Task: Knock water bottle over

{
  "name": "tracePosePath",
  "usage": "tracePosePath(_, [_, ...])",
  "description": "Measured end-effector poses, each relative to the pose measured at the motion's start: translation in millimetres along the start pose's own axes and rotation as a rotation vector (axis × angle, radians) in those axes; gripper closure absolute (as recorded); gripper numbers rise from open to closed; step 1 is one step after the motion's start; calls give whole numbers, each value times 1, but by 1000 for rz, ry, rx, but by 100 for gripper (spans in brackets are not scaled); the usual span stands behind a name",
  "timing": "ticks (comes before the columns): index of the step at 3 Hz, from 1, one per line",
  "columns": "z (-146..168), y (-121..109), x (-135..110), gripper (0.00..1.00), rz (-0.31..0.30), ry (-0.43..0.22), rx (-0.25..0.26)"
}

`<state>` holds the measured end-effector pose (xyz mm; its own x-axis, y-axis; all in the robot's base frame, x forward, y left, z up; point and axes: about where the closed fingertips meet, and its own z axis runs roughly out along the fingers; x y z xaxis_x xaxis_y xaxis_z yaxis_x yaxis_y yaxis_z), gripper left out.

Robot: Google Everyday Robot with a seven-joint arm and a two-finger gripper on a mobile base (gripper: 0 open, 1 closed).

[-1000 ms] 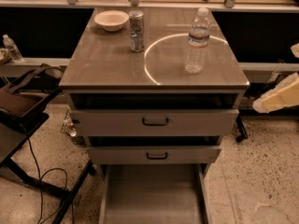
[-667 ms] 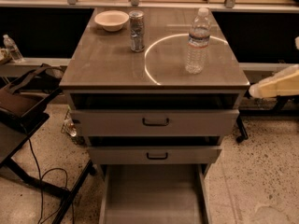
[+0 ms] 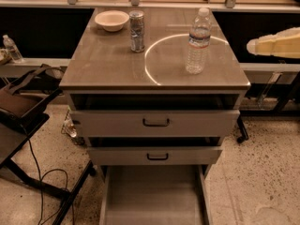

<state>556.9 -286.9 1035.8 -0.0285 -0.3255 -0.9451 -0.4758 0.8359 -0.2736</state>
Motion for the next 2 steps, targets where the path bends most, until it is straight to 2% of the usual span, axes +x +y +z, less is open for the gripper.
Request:
tracePosePath(1, [2,4,3,0,23,-2,2])
tracePosePath(2, [34,11,2,0,111,-53,-33])
